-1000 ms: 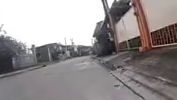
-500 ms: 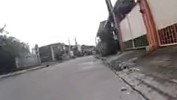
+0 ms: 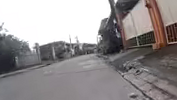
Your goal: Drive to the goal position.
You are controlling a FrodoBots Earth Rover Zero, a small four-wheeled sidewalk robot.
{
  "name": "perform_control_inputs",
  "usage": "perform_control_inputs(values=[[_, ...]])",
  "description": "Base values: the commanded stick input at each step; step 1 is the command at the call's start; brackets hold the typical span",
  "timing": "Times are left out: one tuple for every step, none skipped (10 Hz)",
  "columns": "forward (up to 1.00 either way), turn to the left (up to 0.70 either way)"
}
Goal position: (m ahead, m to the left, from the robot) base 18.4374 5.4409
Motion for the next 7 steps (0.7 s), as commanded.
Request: perform_control_inputs(values=[[0.70, -0.35], [0.70, -0.31], [0.70, -0.26], [0.70, -0.20], [0.70, -0.14], [0.70, -0.09], [0.70, -0.03]])
